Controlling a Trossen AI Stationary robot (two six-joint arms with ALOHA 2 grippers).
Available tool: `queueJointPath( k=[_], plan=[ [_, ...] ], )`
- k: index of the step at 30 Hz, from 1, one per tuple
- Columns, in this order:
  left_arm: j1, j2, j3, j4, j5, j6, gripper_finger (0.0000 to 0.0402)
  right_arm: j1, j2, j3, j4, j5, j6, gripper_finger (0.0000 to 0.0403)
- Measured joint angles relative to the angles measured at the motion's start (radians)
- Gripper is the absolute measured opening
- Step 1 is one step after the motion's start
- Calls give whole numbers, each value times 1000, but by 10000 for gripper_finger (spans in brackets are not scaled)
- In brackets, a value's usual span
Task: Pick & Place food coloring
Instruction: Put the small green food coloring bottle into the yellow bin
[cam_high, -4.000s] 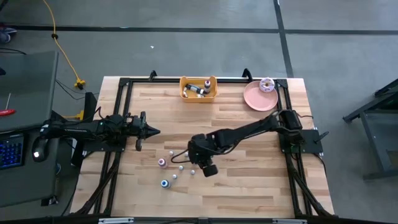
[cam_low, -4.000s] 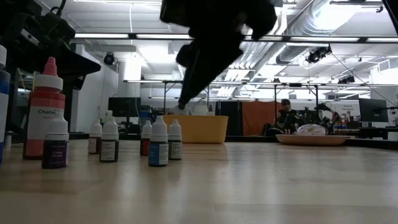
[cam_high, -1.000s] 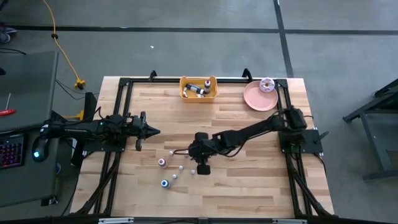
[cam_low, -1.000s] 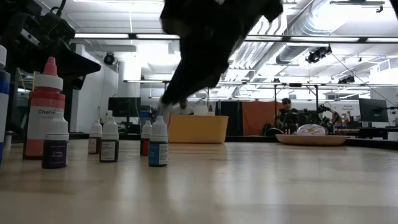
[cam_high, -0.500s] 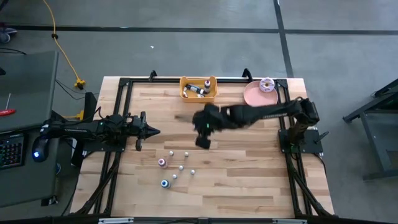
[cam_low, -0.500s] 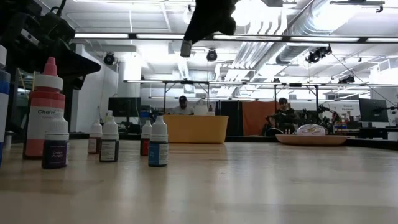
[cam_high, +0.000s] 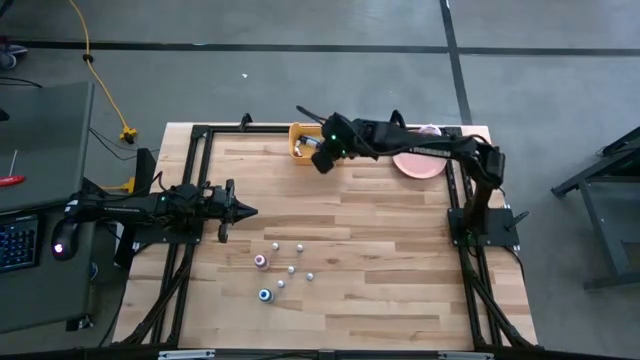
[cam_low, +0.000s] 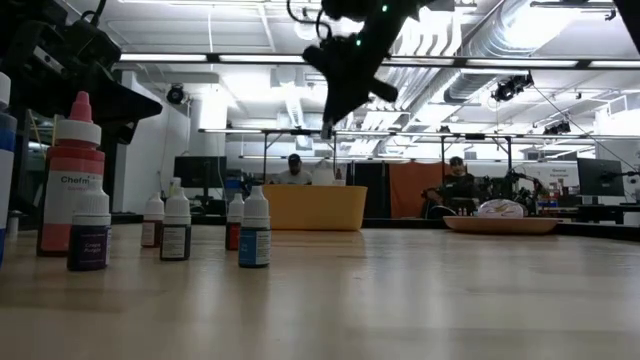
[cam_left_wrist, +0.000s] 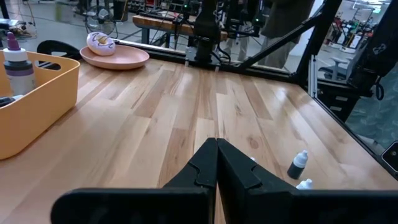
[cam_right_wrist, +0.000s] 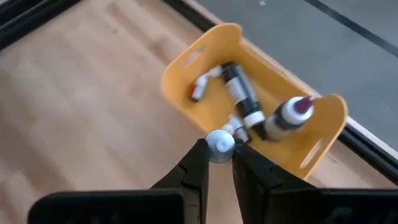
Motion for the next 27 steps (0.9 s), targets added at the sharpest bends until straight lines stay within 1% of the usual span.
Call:
queueJointPath(
  k=[5, 18, 23, 27],
  plan=[
    [0, 0, 0, 0, -1, 0, 1, -41, 83, 27, 42, -15, 53, 44],
    [0, 0, 0, 0, 0, 0, 1, -74, 328, 190, 99, -69, 207, 45],
    [0, 0, 0, 0, 0, 0, 1, -82, 425, 289, 95, -96, 227, 49],
    [0, 0, 0, 0, 0, 0, 1, -88, 478, 345, 92, -101, 227, 46]
  ],
)
